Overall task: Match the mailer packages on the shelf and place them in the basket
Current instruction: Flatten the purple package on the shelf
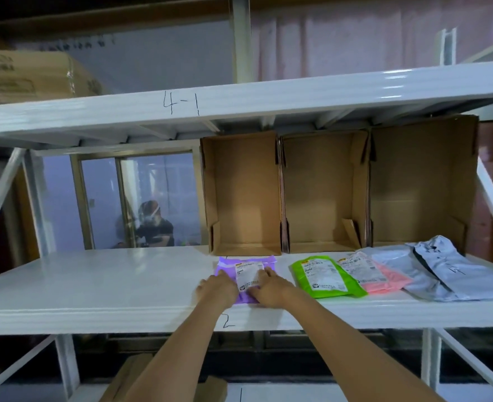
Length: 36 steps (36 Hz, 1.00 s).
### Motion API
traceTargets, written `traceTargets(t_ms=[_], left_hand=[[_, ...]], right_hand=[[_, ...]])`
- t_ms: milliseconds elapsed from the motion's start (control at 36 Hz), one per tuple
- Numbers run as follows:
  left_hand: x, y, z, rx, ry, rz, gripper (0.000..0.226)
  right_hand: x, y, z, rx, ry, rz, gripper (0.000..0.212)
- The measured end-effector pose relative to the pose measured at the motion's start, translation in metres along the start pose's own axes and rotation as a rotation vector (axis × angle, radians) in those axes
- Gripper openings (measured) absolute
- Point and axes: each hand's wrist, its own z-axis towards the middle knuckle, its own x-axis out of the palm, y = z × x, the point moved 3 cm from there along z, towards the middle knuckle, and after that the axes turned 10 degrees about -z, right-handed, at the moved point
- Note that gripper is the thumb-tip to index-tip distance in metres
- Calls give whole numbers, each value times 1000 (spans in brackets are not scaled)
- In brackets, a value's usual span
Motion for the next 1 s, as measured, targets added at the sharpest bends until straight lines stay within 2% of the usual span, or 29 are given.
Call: traceTargets(t_ms=[111, 222, 333, 472, 611, 694, 806, 944, 1000], left_hand=[[-20, 5, 3, 10, -22, -198, 45], [-27, -4, -5, 65, 9, -228, 36], [-23, -8, -11, 89, 35, -253, 44], [-20, -6, -16, 42, 30, -166, 64], [-17, -13, -13, 84, 61, -192, 57], [-19, -19, -17, 114, 97, -183, 53], [-18, -27, -17, 149, 122, -164, 46], [-17, -32, -23, 190, 136, -178, 46], [-16, -34, -25, 192, 128, -190, 45]], right_hand=[[-6, 2, -4, 43, -108, 160, 63], [-13, -1, -16, 51, -203, 72, 52], [-36, -29, -27, 240, -420, -60, 46], [-44, -92, -43, 548, -240, -13, 59], [-42, -119, -55, 566, -257, 85, 68], [-47, -118, -59, 538, -279, 282, 73], [-57, -123, -63, 605, -384, 535, 47], [-48, -129, -53, 620, -590, 977, 36], [-39, -139, -36, 619, -631, 1070, 33]])
